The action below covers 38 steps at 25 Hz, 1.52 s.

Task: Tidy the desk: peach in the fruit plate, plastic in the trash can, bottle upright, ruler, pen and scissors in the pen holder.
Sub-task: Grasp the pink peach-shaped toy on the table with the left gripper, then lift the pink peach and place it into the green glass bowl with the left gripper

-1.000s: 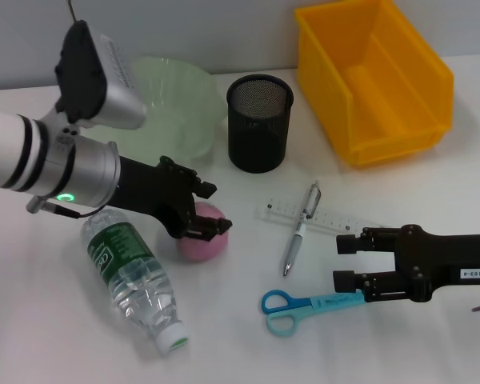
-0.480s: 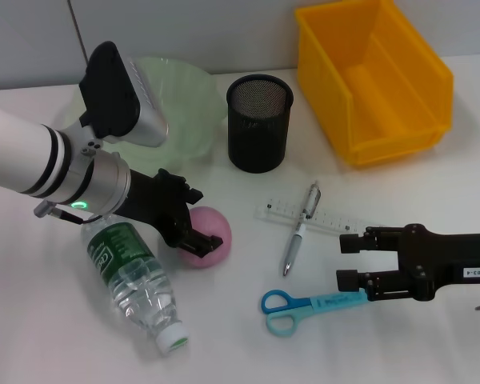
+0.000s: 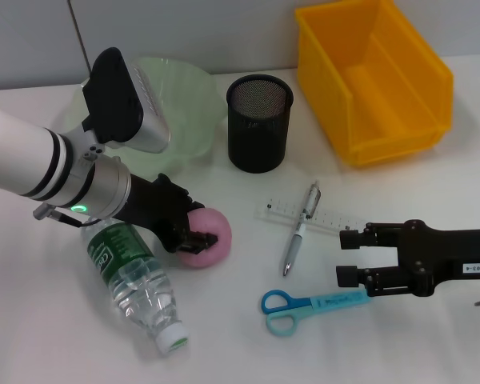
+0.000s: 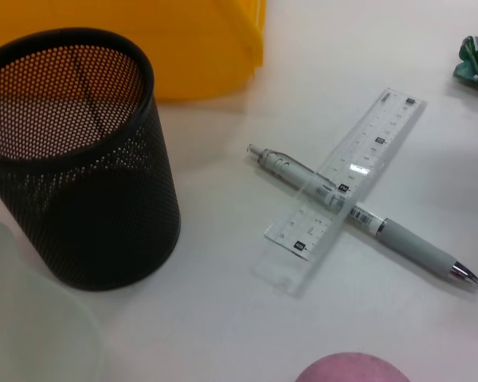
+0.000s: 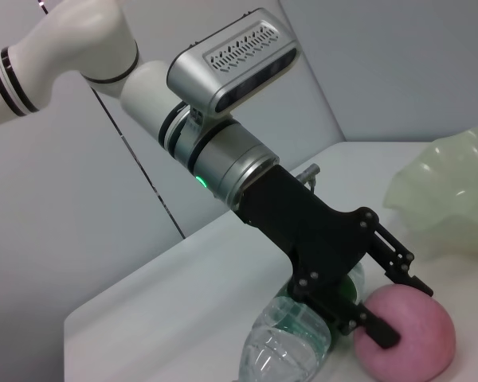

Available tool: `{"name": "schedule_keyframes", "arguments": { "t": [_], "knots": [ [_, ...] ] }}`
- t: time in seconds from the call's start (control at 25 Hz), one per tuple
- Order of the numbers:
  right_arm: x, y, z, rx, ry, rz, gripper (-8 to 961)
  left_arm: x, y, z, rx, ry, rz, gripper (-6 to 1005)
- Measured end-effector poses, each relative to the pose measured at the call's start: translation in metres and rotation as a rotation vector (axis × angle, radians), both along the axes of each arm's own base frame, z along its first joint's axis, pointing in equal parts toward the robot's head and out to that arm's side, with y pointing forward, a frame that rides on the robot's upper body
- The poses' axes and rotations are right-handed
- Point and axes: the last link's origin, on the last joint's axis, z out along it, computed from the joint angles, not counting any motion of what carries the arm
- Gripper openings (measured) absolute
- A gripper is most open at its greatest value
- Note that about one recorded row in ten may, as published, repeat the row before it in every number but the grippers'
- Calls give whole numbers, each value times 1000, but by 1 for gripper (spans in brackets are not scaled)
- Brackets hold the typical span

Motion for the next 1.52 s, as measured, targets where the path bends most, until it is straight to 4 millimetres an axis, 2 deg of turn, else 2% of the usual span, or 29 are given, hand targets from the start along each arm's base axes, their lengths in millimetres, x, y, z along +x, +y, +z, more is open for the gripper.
{"name": "schedule_keyframes", "arguments": {
  "t": [0.28, 0.36, 0.48, 0.56, 0.6, 0.64, 0.68, 0.72, 0.76, 0.8, 0.92, 1.08, 1.2, 1.32, 1.52],
  "knots": [
    [0, 1, 0, 1, 0, 1, 763, 2, 0, 1, 3, -7, -6, 555],
    [0, 1, 0, 2, 0, 0, 763, 5, -1, 4, -2, -26, -6, 434],
    [0, 1, 0, 4, -1, 0, 763, 8, -2, 7, -7, -47, -7, 417],
    [0, 1, 1, 6, -2, 1, 763, 21, -7, 22, 19, -123, -35, 406],
    [0, 1, 1, 6, -3, 1, 763, 21, -7, 22, 19, -123, -35, 400],
    [0, 1, 1, 7, -3, 0, 763, 24, -8, 31, 44, -166, -36, 395],
    [0, 1, 1, 7, -3, 0, 763, 26, -3, 52, 112, -256, -11, 389],
    [0, 1, 1, 8, -3, -1, 763, 24, 2, 63, 162, -299, 4, 384],
    [0, 1, 1, 8, -3, -1, 763, 23, 3, 65, 174, -308, 8, 378],
    [0, 1, 1, 8, -3, -1, 763, 18, 14, 79, 279, -369, 37, 357],
    [0, 1, 1, 8, -2, -1, 763, 10, 26, 86, 390, -391, 73, 316],
    [0, 0, 1, 3, 2, 2, 762, -6, 46, 80, 529, -364, 132, 277],
    [0, -1, 1, 1, 5, -1, 762, -15, 56, 73, 585, -349, 171, 300],
    [0, -1, 1, 0, 5, -1, 762, -18, 58, 68, 603, -338, 178, 324],
    [0, -1, 1, 0, 5, -1, 762, -16, 57, 62, 585, -326, 164, 434]
  ]
}}
